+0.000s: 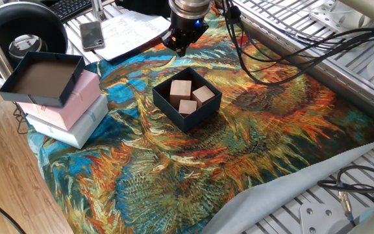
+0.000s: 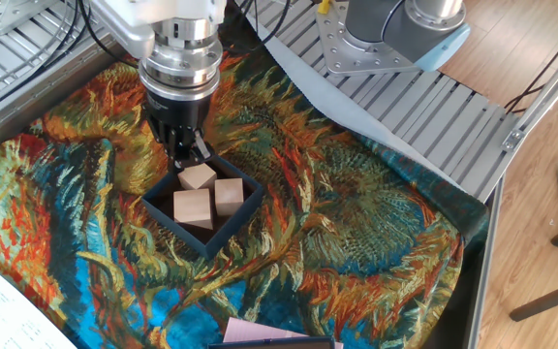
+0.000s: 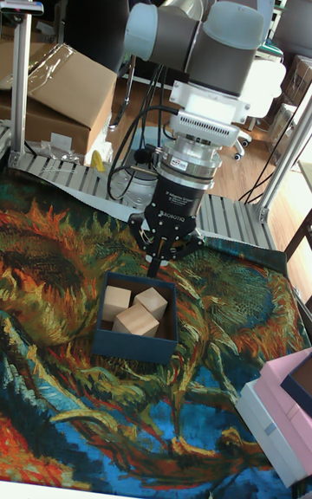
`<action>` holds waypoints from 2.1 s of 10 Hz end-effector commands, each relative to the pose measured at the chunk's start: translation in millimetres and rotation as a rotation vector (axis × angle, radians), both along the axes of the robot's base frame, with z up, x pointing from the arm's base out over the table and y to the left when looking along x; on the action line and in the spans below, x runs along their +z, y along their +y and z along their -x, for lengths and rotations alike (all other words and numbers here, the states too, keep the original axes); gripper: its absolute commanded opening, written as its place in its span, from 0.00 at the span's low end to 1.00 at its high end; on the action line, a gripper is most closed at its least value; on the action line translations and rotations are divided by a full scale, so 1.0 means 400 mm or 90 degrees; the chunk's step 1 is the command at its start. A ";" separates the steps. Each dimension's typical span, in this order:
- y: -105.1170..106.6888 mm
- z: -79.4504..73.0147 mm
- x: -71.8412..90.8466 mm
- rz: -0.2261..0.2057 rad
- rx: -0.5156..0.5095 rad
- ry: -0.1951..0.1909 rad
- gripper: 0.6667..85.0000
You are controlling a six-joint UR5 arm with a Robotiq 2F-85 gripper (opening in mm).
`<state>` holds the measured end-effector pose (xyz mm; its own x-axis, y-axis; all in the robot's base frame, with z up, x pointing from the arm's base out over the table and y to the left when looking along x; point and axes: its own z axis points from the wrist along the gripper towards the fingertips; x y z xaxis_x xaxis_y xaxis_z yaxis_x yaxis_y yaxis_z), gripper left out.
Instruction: Take everything out of the gift box
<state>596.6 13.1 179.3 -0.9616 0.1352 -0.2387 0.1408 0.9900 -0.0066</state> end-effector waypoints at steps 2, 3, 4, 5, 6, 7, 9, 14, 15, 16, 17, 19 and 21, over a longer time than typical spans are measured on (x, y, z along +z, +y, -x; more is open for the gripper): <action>0.078 0.040 -0.003 -0.077 0.016 0.040 0.19; 0.045 0.032 -0.004 -0.037 0.047 0.032 0.20; 0.042 0.037 -0.005 -0.031 0.064 0.037 0.21; 0.040 0.043 -0.006 -0.021 0.101 0.044 0.30; 0.047 0.050 -0.007 -0.021 0.139 0.051 0.40; 0.060 0.056 -0.007 -0.027 0.176 0.054 0.48; 0.066 0.066 -0.030 -0.018 0.211 0.062 0.48; 0.031 0.100 -0.082 0.055 0.434 0.075 0.62; 0.024 0.092 -0.081 0.073 0.496 0.067 0.63; 0.039 0.090 -0.080 0.061 0.520 0.058 0.67; 0.032 0.087 -0.079 0.065 0.530 0.059 0.69; -0.005 0.078 -0.086 0.099 0.551 0.062 0.70; -0.002 0.077 -0.128 0.071 0.553 0.031 0.71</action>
